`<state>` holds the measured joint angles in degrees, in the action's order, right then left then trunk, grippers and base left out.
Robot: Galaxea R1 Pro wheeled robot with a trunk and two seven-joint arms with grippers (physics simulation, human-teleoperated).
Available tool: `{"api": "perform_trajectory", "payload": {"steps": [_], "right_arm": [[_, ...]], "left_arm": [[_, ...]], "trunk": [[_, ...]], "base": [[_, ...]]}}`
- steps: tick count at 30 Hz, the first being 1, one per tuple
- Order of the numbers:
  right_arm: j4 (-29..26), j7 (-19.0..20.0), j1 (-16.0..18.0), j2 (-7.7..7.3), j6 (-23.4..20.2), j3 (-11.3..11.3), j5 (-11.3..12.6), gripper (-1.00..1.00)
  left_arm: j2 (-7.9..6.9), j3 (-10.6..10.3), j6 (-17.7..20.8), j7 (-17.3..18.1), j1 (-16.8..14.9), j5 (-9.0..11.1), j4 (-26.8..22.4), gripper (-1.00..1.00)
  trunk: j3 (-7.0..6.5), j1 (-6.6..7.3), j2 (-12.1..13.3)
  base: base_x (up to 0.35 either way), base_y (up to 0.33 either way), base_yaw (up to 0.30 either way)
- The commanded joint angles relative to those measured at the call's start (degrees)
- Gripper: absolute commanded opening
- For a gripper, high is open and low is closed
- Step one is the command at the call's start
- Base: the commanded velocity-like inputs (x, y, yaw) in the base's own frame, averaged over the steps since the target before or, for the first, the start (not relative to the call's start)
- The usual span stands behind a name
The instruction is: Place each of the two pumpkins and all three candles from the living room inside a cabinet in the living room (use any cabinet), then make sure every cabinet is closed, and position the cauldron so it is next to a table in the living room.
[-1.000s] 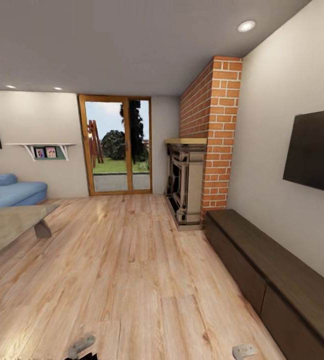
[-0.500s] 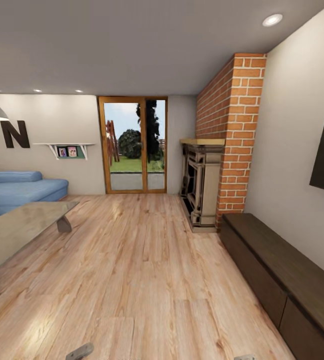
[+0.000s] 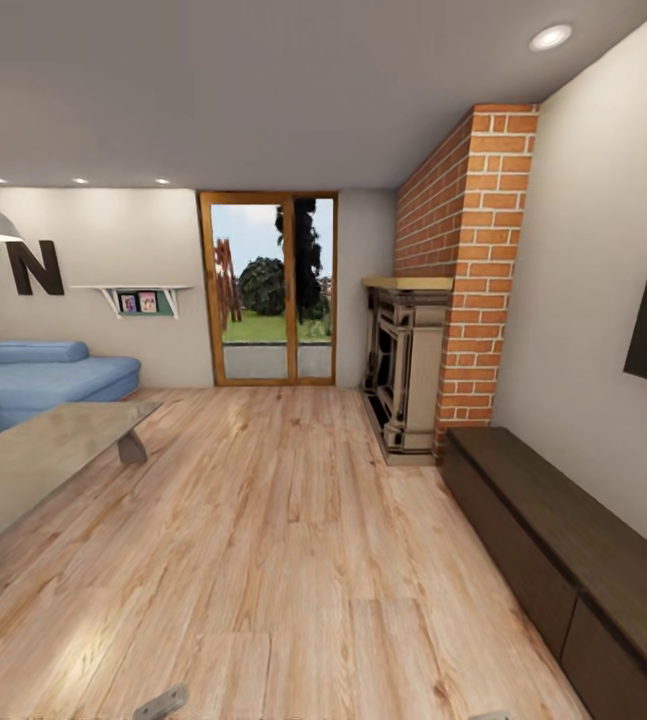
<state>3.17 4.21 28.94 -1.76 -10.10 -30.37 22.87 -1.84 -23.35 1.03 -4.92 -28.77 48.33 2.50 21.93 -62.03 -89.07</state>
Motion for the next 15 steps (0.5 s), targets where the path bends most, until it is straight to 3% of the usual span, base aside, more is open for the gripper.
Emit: {"api": "perform_trajectory", "payload": {"steps": [1,15], "right_arm": [[0.1,0.3,0.1,0.0,-0.2,-0.5,0.5,1.0],[0.1,0.3,0.0,-0.08,-0.4,-0.6,0.5,1.0]], "left_arm": [[0.02,-0.5,0.1,-0.1,-0.1,0.4,0.1,1.0],[0.0,-0.4,0.1,-0.1,0.2,0.4,0.1,1.0]], "trunk": [[0.14,0.0,0.0],[1.26,0.0,0.0]], "base": [[0.0,0.0,0.102],[0.0,0.0,0.114]]}}
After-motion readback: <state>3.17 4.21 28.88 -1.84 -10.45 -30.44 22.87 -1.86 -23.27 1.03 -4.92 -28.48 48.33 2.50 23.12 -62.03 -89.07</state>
